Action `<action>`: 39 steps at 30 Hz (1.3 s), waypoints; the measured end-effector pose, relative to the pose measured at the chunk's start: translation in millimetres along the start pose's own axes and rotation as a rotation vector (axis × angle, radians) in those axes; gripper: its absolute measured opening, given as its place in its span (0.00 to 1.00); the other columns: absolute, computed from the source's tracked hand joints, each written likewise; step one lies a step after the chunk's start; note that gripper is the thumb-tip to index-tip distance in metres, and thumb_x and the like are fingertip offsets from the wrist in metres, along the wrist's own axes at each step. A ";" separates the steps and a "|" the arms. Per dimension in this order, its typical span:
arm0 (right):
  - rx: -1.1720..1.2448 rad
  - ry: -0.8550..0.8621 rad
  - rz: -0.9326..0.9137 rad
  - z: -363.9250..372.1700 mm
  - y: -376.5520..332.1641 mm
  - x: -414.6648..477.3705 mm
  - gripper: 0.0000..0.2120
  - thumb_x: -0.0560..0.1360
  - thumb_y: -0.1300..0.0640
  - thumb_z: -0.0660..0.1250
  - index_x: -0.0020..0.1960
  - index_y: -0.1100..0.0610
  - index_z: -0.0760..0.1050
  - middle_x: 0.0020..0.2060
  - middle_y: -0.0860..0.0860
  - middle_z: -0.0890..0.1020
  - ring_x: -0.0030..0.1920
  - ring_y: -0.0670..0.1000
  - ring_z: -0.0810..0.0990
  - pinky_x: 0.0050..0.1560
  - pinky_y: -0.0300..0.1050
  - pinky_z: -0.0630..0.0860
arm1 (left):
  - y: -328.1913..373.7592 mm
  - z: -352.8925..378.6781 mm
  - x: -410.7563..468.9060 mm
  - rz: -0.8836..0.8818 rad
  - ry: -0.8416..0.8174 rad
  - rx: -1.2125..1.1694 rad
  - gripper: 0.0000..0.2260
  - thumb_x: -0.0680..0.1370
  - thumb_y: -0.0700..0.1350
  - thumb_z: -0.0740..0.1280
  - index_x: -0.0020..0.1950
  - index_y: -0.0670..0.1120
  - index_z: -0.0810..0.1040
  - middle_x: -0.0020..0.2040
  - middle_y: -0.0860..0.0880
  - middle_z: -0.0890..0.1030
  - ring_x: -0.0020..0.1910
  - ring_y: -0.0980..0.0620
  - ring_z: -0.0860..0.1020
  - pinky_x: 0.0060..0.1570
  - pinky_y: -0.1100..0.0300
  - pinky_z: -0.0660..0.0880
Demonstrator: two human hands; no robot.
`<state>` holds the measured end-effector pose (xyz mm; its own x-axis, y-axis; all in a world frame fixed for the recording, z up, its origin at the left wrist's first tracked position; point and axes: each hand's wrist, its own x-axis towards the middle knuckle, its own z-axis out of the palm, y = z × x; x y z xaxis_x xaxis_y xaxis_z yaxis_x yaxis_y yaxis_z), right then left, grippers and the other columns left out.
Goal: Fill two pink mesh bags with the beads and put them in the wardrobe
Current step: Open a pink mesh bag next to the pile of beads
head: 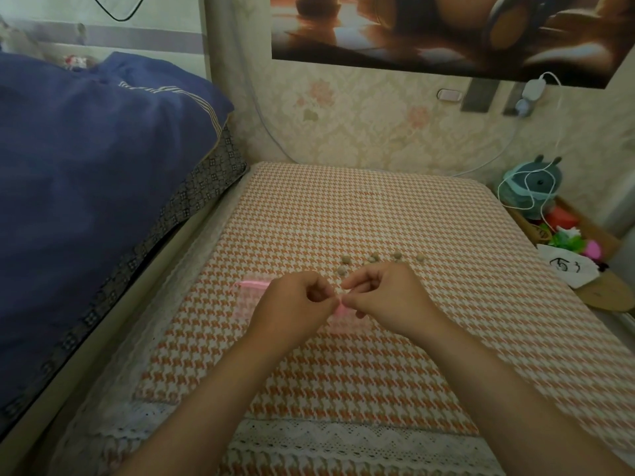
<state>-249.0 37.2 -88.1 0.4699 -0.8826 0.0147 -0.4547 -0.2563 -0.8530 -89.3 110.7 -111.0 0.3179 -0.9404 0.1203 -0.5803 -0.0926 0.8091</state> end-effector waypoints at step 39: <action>-0.603 -0.311 -0.280 -20.7 12.6 -15.1 0.06 0.76 0.43 0.68 0.46 0.44 0.80 0.42 0.38 0.81 0.41 0.37 0.77 0.43 0.38 0.75 | 3.0 -21.6 2.4 0.324 -0.332 0.400 0.09 0.74 0.56 0.71 0.38 0.57 0.74 0.37 0.56 0.79 0.38 0.59 0.77 0.41 0.52 0.79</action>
<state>-277.5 39.1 -88.2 0.7817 -0.6226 -0.0356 -0.5815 -0.7071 -0.4024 -74.1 115.3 -95.9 -0.1351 -0.9871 0.0864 -0.8652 0.1601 0.4752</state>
